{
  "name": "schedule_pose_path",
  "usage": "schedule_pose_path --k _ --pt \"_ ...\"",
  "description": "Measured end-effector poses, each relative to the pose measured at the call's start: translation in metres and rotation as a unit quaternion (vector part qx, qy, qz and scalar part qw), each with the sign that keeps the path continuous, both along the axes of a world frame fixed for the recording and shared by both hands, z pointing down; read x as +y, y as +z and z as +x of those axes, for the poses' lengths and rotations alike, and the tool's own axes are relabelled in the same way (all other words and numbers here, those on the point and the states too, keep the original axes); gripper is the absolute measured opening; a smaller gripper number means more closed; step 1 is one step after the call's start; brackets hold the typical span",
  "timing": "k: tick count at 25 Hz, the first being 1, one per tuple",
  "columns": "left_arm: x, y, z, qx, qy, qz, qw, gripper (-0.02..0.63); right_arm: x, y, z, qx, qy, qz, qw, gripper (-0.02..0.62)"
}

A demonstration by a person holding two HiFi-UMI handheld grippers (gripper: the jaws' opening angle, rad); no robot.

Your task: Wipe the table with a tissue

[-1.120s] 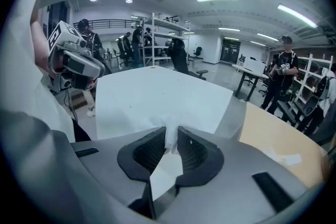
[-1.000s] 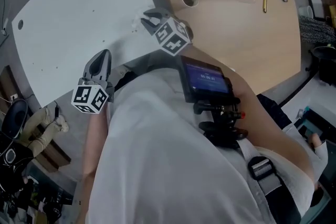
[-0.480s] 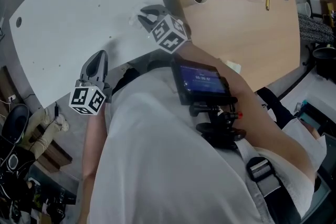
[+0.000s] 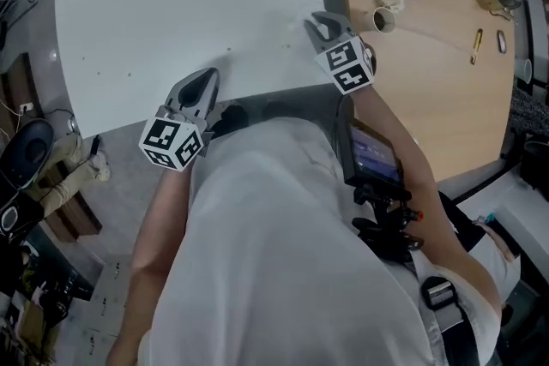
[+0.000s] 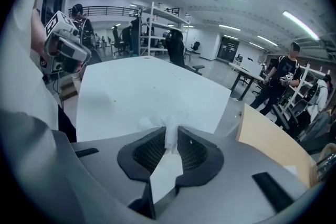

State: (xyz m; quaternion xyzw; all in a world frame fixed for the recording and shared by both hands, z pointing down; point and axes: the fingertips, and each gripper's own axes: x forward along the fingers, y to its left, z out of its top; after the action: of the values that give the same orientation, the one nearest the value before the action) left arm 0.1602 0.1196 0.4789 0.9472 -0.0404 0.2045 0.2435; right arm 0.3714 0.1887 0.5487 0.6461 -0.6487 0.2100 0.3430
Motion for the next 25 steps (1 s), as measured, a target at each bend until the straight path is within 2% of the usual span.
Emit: schedule_pose_path --k 4,7,11,15,25 --pt "0.001 0.005 -0.011 -0.010 -0.012 -0.001 0.9999 0.006 0.016 0.014 -0.003 0.038 -0.042 -0.036 0.998 0.071" --pt "0.003 0.007 -0.012 -0.012 -0.011 0.000 0.9999 0.006 0.026 0.035 -0.008 0.085 -0.074 -0.074 0.991 0.071" --pt "0.006 0.005 -0.008 -0.008 -0.007 0.001 0.9999 0.006 0.029 0.054 -0.008 0.131 -0.076 -0.107 0.983 0.071" --pt "0.009 0.004 -0.008 -0.005 -0.007 -0.001 1.0000 0.006 0.026 0.060 -0.013 0.164 -0.083 -0.119 0.976 0.064" --pt "0.001 0.003 -0.020 -0.005 -0.008 0.002 1.0000 0.006 0.021 0.060 -0.031 0.203 -0.066 -0.128 0.969 0.055"
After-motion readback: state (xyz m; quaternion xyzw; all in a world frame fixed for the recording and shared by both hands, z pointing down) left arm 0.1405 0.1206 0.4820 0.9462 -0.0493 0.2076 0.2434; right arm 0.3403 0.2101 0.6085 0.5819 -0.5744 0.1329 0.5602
